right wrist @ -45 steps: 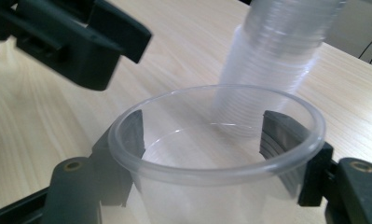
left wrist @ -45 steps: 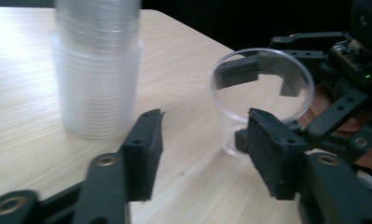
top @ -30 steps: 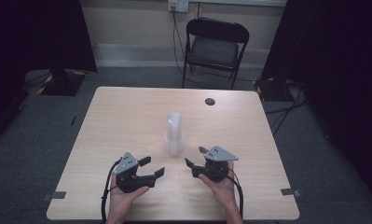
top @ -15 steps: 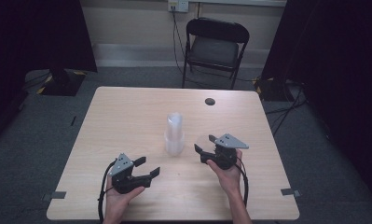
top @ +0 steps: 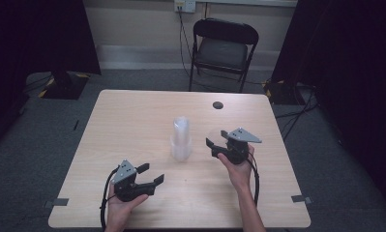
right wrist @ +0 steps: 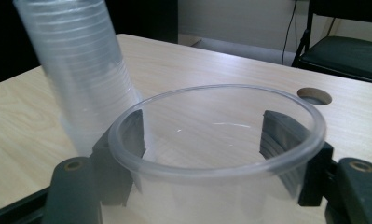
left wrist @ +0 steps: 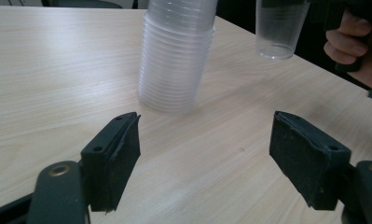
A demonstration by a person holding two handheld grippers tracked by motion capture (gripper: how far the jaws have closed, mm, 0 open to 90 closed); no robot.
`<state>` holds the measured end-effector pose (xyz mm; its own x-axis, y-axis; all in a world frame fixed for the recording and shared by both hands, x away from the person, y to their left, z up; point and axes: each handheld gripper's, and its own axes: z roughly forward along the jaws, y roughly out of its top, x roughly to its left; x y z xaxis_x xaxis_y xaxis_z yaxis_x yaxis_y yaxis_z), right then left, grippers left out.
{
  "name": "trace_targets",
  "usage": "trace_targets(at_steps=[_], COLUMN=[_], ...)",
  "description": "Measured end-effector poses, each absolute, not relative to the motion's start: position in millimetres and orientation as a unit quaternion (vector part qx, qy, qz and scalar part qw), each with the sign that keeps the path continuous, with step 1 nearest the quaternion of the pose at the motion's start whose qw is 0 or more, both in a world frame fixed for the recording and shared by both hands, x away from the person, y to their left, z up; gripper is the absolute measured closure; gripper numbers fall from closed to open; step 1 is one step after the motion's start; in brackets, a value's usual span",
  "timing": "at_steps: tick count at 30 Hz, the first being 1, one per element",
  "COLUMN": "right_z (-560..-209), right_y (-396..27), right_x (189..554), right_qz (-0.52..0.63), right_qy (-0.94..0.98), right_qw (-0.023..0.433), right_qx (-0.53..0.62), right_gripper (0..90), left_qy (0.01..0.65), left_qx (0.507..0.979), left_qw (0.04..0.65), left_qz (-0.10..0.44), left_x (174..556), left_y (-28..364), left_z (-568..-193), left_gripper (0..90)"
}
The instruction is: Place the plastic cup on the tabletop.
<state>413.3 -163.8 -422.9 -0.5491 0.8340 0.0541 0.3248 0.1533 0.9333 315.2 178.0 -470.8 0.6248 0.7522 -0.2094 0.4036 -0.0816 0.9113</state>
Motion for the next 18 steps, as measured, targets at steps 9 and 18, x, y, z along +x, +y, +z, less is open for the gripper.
trace_targets(at_steps=[9,18], right_z=[-421,-428], right_y=[-164,-161], right_x=[431,456], right_qz=[0.507,0.507], right_qy=[0.713,0.710], right_qw=[0.256,0.248], right_qx=[0.412,0.421], right_gripper=[30.1,29.8], left_qy=[0.409,0.415], left_qx=[0.711,0.712], left_qw=[0.548,0.543], left_qz=[0.161,0.162], left_x=[316,320], left_y=[181,181], left_z=[-472,-473], left_gripper=[22.4,22.6])
